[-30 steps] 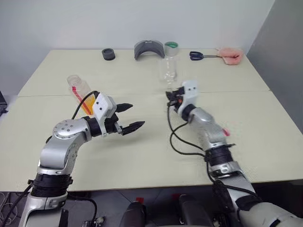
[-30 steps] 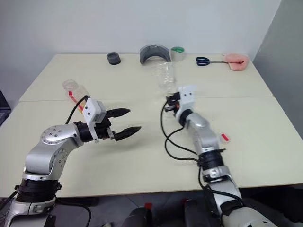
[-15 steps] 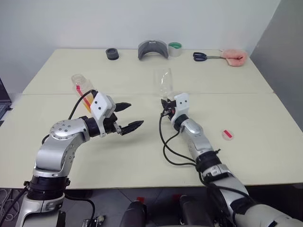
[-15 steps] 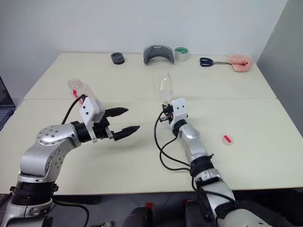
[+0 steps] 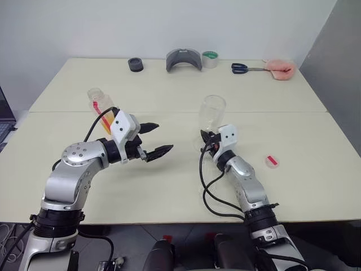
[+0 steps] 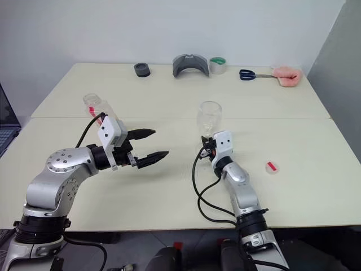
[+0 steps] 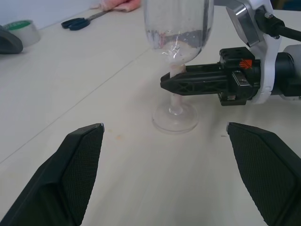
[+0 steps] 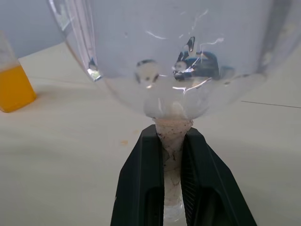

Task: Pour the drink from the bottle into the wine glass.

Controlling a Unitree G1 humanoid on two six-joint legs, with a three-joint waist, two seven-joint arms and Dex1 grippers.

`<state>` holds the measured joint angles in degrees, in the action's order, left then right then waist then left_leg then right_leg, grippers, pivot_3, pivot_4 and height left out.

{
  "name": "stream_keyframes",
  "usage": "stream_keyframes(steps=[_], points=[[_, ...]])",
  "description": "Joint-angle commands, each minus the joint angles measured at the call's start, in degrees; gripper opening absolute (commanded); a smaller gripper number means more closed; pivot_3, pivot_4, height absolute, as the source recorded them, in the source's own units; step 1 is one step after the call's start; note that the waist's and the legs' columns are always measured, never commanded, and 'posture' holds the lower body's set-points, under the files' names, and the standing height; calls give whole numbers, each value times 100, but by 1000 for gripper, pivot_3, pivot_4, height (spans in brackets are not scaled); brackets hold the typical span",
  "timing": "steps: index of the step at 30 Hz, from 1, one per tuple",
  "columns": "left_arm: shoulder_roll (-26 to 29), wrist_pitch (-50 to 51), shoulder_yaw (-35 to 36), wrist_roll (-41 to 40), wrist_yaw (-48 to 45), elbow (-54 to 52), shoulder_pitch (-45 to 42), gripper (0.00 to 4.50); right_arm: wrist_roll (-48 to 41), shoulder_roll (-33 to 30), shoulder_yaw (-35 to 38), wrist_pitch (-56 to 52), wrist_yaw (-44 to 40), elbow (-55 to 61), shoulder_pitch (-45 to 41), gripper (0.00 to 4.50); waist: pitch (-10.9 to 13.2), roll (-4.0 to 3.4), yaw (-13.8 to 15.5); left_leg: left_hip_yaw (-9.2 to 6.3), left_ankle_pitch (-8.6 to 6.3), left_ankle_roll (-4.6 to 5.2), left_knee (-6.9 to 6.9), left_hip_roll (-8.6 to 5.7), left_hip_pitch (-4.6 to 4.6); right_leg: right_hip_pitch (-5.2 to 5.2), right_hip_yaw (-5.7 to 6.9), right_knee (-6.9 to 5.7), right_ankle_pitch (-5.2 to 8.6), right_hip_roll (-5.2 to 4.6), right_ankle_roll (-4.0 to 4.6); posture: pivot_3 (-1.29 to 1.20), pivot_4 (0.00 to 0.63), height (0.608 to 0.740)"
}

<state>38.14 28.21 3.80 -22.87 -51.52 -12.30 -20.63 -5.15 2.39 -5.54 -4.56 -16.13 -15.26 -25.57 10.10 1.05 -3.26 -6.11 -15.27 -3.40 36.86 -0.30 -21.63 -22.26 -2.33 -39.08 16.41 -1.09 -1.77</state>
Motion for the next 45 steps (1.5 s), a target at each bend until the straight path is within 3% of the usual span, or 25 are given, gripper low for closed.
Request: stream_keyframes(steps=[1, 6, 15, 26, 32, 45], points=[[5, -21, 226, -74, 195, -163, 52, 4500, 47, 45, -29, 142, 3, -180, -283, 177, 1, 0, -1, 0, 0, 0, 0, 0, 0, 0, 0, 0, 0, 0, 0, 0, 150, 740], [82, 123, 556, -171, 464, -458, 475, 4500, 42, 205, -122, 797, -177, -569, -953, 177, 10, -5, -51, 3, 0, 0, -4, 7, -6, -12, -3, -1, 0, 4, 0, 0, 150, 740], [224, 233, 1016, -233, 793, -759, 882, 4500, 301, 613, -324, 1908, -511, -2654, -1824, 176, 12, -5, -46, -1, 0, 0, -6, 3, -10, -13, 0, 0, -1, 0, 1, 0, 150, 740], [316, 346, 1285, -395, 913, -1002, 1114, 4500, 308, 694, -312, 2745, -902, -3610, -2004, 176, 15, -4, -14, 0, 0, -1, -5, 6, -10, -15, -1, 0, -1, 2, 2, 0, 150, 740], [366, 402, 1362, -563, 912, -994, 982, 4500, 74, 712, -116, 2460, -1153, -3765, -2042, 176, 14, -4, -14, -1, 0, -1, -5, 6, -9, -13, 0, 0, -1, 3, 2, 0, 150, 740], [288, 280, 1132, -585, 907, -991, 858, 4500, 54, 654, -12, 2324, -1237, -3567, -1990, 4461, 15, -5, -14, 0, 0, -1, -5, 5, -9, -13, -1, 0, -1, 3, 2, 0, 150, 740]])
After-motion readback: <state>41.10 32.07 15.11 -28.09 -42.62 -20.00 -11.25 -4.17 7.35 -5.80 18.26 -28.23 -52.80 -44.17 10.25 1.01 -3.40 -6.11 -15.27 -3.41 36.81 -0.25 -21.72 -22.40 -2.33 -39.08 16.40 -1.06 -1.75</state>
